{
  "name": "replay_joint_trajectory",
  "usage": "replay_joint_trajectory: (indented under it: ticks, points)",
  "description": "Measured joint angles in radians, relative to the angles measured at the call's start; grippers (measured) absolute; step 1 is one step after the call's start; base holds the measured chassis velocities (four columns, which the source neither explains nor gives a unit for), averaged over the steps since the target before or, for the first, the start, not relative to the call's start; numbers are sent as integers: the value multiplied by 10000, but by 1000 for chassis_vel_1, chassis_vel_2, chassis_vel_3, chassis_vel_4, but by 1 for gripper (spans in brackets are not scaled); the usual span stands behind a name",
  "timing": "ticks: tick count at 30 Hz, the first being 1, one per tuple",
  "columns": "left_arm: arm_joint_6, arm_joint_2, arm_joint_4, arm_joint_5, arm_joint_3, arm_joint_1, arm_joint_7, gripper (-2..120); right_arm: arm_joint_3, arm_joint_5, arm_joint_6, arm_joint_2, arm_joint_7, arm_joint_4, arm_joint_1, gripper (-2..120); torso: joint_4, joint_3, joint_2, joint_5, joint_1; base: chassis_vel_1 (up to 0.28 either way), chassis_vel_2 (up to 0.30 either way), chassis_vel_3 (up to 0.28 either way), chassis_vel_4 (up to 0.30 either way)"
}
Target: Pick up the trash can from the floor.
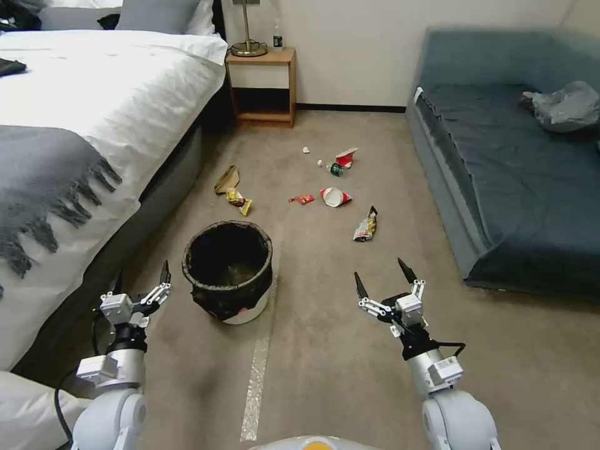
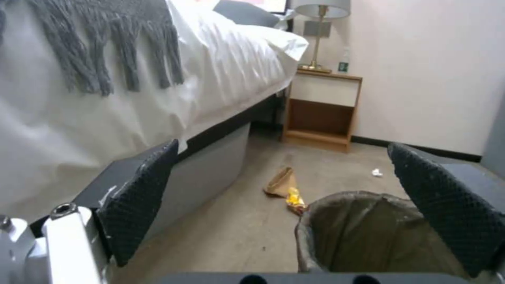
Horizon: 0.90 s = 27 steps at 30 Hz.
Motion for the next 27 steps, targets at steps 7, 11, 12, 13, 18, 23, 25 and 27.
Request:
replay_joint_trajectory:
  ticks: [7, 11, 12, 13, 18, 23, 25, 27]
  points:
    - [464, 69, -76, -457, 61, -70, -96, 98, -32, -6, -9, 15, -15, -35, 64, 100, 0, 0, 0, 0, 0, -71, 68, 66, -72]
    - [1675, 186, -325, -1278, 186, -107, -497, 97, -41, -16, 231, 16, 78, -107, 106, 100, 1, 0, 1, 1, 0, -70, 54, 65, -61]
    - [1675, 186, -325, -1278, 186, -107, -497, 97, -41, -16, 231, 16, 78, -107, 106, 100, 1, 0, 1, 1, 0, -71, 39, 70, -59]
    - [2073, 212, -349, -1566, 200, -169, -564, 97, -41, -22, 302, 14, 93, -114, 113, 100, 0, 0, 0, 0, 0, -73, 39, 61, -67]
    - [3402, 314, -408, -2755, 182, -517, -618, 96, -26, -151, 598, 15, 23, -152, 131, 100, 0, 0, 0, 0, 1, -21, 15, 24, -25]
    - [5385, 328, -736, -4130, 91, -918, -606, 96, -10, -279, 817, 57, -214, -223, 102, 100, -1, 0, 0, 1, 0, 0, 0, 0, 0]
    - [5654, 316, -765, -4196, 71, -986, -646, 96, -4, -295, 845, 60, -238, -229, 94, 100, 0, 0, 0, 2, 0, 0, 0, 0, 0]
    - [5907, 299, -768, -4207, 59, -1070, -728, 96, 9, -298, 866, 60, -261, -231, 84, 100, 0, 0, 0, 0, 0, 0, 0, 0, 0]
